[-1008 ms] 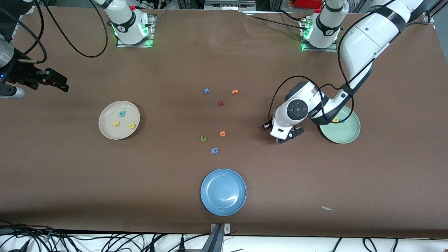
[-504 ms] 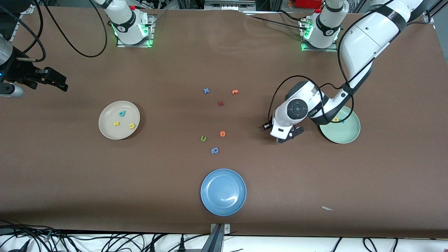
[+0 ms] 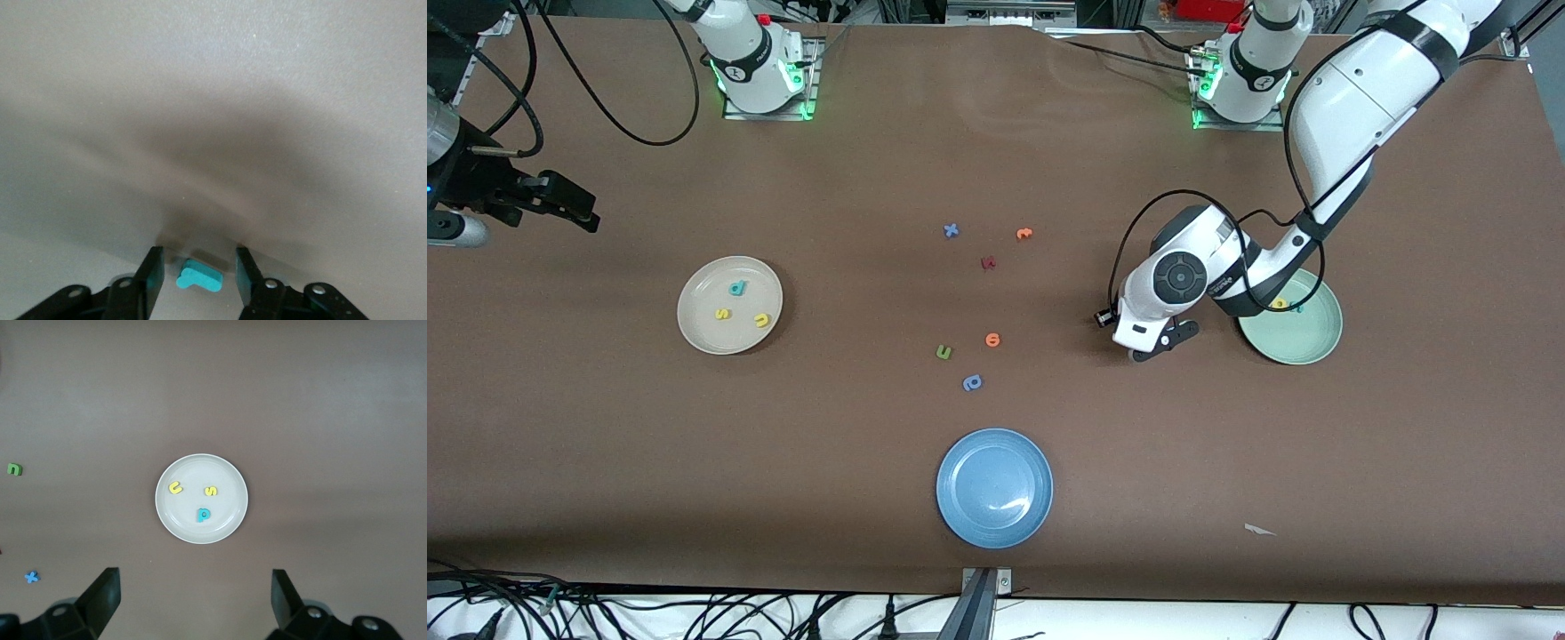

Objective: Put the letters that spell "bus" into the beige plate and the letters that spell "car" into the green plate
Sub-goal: 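Carry the teal letter to the green plate with the left gripper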

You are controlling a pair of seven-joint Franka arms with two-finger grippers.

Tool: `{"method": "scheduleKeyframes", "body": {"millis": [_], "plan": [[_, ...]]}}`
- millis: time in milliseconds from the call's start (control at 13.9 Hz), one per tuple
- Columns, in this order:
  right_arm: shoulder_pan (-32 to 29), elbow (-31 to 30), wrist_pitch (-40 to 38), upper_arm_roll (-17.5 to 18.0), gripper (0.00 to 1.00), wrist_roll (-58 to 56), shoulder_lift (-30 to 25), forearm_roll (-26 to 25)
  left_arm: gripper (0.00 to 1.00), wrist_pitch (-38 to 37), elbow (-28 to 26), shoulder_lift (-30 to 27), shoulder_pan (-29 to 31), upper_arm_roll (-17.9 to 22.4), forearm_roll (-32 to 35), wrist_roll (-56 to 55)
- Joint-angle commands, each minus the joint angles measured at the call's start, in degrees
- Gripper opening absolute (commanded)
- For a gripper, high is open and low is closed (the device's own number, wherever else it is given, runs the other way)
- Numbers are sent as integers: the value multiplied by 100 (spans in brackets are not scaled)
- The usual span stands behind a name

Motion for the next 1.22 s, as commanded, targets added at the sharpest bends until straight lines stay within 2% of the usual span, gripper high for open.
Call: {"method": "scheduleKeyframes", "body": {"millis": [0,216,720,936,1008,1152], "plan": [[-34,-52,13,29,100,-33,-91,87,55,-123,-153,-91,16,-35,-85,33],[-34,-52,13,29,100,-33,-91,87,54,-123,-153,-91,-11,-35,-94,-28],[-34,-52,13,29,100,-33,-91,87,31,-123,-127,-83,-37,-35,-172,-72],[-34,-52,13,29,100,-33,-91,87,26,-123,-100,-83,-37,-35,-182,-72],[-34,-52,13,29,100,-33,-91,87,19,-123,-74,-91,-46,-35,-182,-64],[-34,-52,13,29,100,-33,-91,87,17,-123,-39,-109,-28,-35,-182,-55]]}}
